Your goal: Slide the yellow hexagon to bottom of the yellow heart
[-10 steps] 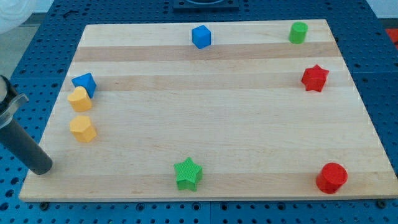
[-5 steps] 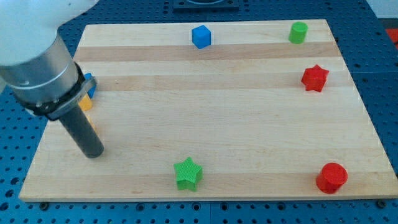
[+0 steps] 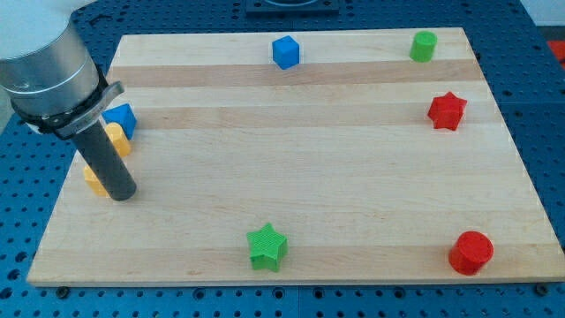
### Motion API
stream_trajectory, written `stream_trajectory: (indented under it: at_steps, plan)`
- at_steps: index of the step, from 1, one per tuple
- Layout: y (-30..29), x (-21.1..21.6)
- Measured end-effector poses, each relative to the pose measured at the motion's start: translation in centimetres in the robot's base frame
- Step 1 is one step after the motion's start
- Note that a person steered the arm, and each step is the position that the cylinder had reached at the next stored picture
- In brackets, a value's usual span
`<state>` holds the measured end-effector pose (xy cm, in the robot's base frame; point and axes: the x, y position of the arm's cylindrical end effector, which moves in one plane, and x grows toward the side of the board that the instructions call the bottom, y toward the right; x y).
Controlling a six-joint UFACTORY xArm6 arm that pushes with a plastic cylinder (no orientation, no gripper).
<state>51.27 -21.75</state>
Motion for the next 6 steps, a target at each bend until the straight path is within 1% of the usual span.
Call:
stream_trajectory:
  at_steps: [1,2,4,5,6]
  plan:
    - [0.6,0.8]
    - [0.2,4.6]
    - [-2.9,4.6]
    - [-3.2,1.3]
    - [-3.0,1.1]
